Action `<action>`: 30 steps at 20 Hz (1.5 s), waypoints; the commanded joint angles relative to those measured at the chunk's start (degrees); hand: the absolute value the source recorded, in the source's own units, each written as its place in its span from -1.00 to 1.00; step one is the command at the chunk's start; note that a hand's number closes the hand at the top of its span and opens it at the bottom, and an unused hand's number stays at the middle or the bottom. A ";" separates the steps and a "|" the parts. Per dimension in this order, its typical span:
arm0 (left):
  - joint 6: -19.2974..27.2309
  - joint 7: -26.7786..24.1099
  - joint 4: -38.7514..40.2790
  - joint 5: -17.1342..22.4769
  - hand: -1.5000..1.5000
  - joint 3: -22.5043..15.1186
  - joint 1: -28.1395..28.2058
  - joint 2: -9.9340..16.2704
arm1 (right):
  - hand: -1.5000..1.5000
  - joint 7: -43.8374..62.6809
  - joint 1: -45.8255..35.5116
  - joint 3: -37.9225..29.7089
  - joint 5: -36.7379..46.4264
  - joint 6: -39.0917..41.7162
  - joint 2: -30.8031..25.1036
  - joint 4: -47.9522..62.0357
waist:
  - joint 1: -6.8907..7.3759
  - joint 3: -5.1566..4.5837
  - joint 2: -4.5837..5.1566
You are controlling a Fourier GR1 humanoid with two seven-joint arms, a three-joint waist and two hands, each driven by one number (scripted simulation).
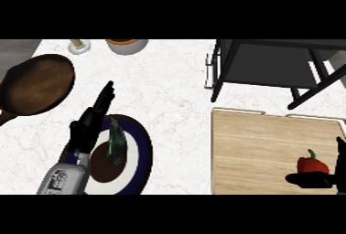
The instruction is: Pick the bell pepper from the tray and place it in the tiered shelf
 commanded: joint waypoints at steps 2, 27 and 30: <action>-0.78 0.21 3.00 -1.03 0.00 1.44 -4.38 -1.00 | -1.00 2.14 1.70 2.43 2.89 1.21 3.34 -2.75 | -0.18 -0.01 0.00; -3.04 0.75 0.47 -2.64 0.00 1.01 -2.15 -2.22 | 1.00 1.51 -21.99 41.45 14.10 -4.24 14.18 13.18 | 2.91 0.01 0.40; -3.44 2.23 -0.83 -1.67 0.00 1.71 -1.59 -1.94 | 1.00 5.81 -26.39 45.47 9.67 -14.55 14.25 11.54 | 2.53 0.04 0.23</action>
